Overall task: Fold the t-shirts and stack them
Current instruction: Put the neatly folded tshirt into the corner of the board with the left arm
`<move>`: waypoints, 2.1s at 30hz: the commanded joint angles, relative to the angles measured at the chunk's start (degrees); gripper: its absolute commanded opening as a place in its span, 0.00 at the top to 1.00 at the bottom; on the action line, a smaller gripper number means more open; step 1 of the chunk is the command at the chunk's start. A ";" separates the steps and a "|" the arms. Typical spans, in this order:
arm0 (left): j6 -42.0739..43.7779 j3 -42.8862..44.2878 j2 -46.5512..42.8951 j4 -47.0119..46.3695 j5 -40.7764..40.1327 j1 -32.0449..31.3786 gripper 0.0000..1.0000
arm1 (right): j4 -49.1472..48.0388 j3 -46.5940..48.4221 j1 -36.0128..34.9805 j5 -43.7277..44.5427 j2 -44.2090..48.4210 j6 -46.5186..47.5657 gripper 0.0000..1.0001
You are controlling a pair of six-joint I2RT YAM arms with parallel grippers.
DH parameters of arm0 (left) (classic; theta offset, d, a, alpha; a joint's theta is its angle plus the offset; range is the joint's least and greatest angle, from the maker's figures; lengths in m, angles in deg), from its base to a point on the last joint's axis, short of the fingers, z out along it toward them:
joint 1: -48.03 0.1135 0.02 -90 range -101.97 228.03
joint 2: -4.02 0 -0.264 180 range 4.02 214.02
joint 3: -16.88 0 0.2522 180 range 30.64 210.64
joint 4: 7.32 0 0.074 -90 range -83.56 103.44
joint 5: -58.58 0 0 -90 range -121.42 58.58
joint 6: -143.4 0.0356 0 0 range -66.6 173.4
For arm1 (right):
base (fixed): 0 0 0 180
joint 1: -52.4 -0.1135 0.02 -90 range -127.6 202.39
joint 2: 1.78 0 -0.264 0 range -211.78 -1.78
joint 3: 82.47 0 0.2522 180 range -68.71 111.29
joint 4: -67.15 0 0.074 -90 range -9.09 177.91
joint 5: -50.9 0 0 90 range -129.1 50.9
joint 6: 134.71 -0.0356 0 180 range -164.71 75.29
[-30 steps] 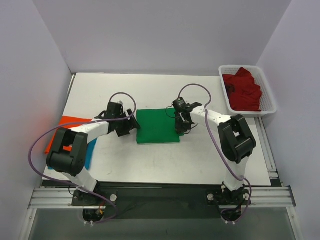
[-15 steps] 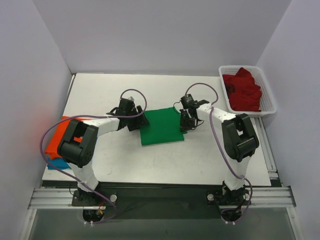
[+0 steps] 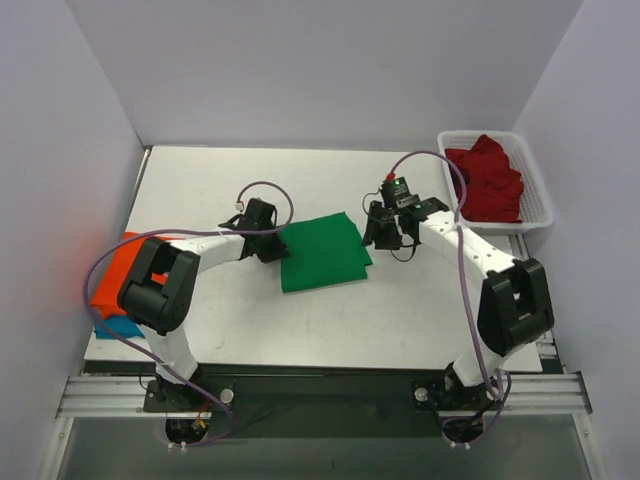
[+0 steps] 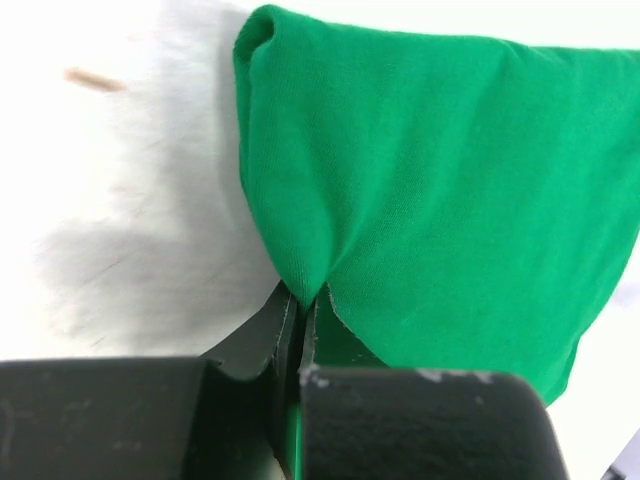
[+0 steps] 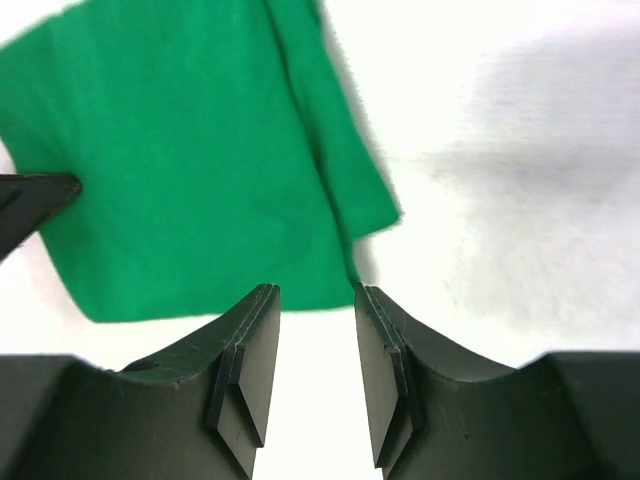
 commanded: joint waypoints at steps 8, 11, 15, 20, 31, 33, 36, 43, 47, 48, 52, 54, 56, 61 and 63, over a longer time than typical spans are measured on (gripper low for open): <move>-6.46 7.35 -6.23 14.82 -9.03 6.25 1.00 | 2.58 -9.11 0.96 3.64 17.25 -5.32 0.63; -7.33 9.11 -6.75 17.45 -8.68 9.34 1.00 | 2.49 -11.57 0.43 3.46 20.15 -5.75 0.63; -7.69 12.80 -7.37 21.06 -10.52 14.69 1.00 | 2.49 -13.15 -0.27 3.37 22.79 -6.19 0.63; -7.77 19.12 -7.28 25.81 -11.93 19.97 1.00 | 2.32 -14.03 -1.50 3.37 23.85 -6.63 0.63; -8.13 25.28 -8.16 27.66 -10.88 33.68 1.00 | 2.23 -14.47 -3.61 3.29 23.68 -6.99 0.63; -7.43 25.81 -8.78 27.31 -10.27 36.66 1.00 | 2.23 -14.39 -3.70 3.11 23.32 -6.72 0.63; -6.46 26.08 -9.83 27.48 -9.04 40.27 1.00 | 2.14 -14.30 -3.70 2.94 22.97 -6.72 0.63; -4.87 23.62 -15.54 27.04 -7.63 44.67 1.00 | 1.61 -13.16 -4.05 2.41 22.01 -6.63 0.63; -4.35 21.95 -19.66 27.04 -7.01 46.43 1.00 | 1.70 -13.42 -4.32 2.32 22.44 -6.81 0.63; -4.17 21.69 -20.20 26.69 -6.75 46.61 1.00 | 1.61 -13.51 -4.40 2.32 22.62 -6.81 0.63; -3.56 20.63 -21.96 25.90 -6.05 47.31 1.00 | 1.70 -13.86 -4.49 2.32 23.23 -6.90 0.63; -3.38 20.98 -21.87 26.25 -4.38 48.10 1.00 | 1.70 -13.95 -4.49 2.32 23.85 -6.81 0.63; -2.68 21.24 -21.96 25.55 -2.45 48.80 1.00 | 1.70 -14.12 -4.49 2.32 24.37 -6.81 0.63; -1.80 23.26 -21.35 24.15 0.35 49.34 1.00 | 1.79 -14.12 -4.58 2.50 25.17 -6.63 0.63; -1.53 24.05 -20.47 23.79 1.07 49.34 1.00 | 1.88 -14.03 -4.58 2.50 25.43 -6.63 0.63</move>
